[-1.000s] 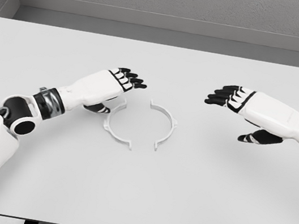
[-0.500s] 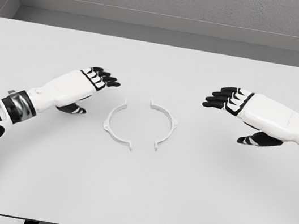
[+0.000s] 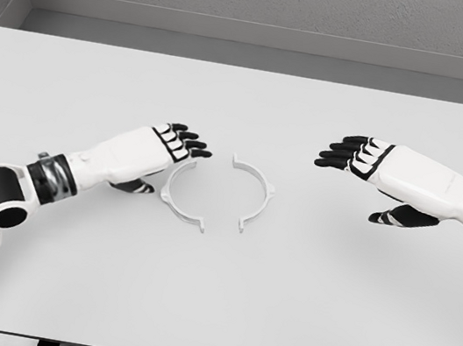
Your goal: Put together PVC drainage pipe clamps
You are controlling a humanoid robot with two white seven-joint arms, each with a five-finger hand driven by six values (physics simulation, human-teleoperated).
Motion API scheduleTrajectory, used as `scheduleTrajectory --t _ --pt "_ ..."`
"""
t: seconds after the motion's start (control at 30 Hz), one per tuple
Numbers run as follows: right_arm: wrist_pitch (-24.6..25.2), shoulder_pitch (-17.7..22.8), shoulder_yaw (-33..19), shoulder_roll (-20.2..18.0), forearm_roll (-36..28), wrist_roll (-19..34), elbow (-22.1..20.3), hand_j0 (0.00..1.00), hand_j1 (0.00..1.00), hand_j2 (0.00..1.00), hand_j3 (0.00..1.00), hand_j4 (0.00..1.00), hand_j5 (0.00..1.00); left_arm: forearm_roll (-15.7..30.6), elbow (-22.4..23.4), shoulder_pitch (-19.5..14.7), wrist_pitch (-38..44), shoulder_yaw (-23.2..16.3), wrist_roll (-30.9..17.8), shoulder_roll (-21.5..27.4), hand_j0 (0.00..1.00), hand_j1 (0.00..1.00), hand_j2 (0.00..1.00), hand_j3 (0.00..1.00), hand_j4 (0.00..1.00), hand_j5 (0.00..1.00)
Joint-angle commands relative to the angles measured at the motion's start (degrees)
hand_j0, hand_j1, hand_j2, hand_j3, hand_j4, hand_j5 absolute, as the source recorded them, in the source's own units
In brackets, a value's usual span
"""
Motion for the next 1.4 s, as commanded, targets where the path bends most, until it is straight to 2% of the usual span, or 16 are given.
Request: scheduleTrajectory --t 0.0,0.93,1.07,1.13,1.2,1.37 --pt "0.16 0.00 -0.04 0.01 -0.38 0.03 -0.02 1.00 1.00 1.00 1.00 1.00 1.00 0.14 -0.17 0.00 0.08 -0.77 0.04 -0.20 1.00 1.00 1.00 1.00 1.00 1.00" --pt "0.16 0.00 0.48 0.45 -0.21 0.03 -0.02 1.00 1.00 1.00 1.00 1.00 1.00 -1.71 0.36 -0.88 0.08 -1.38 -0.05 -4.68 1.00 1.00 1.00 1.00 1.00 1.00" --pt "0.16 0.00 0.48 0.36 -0.29 0.03 -0.02 1.00 1.00 1.00 1.00 1.00 1.00 -1.62 0.53 -1.14 0.08 -0.42 -0.05 -3.89 1.00 1.00 1.00 1.00 1.00 1.00" --pt "0.16 0.00 0.40 0.28 -0.21 0.03 -0.02 1.00 1.00 1.00 1.00 1.00 1.00 -1.62 0.71 -1.14 0.08 1.43 -0.05 -3.71 1.00 1.00 1.00 1.00 1.00 1.00" --pt "0.16 0.00 0.31 0.45 -0.29 0.73 -0.02 1.00 1.00 1.00 1.00 1.00 1.00 -1.71 1.33 -1.23 0.08 2.13 -0.05 -3.71 1.00 1.00 1.00 1.00 1.00 1.00" --pt "0.16 0.00 0.13 0.28 -0.29 0.73 -0.02 1.00 1.00 1.00 1.00 1.00 1.00 -2.06 6.16 -4.13 0.08 1.69 -0.05 -4.33 1.00 1.00 1.00 1.00 1.00 1.00"
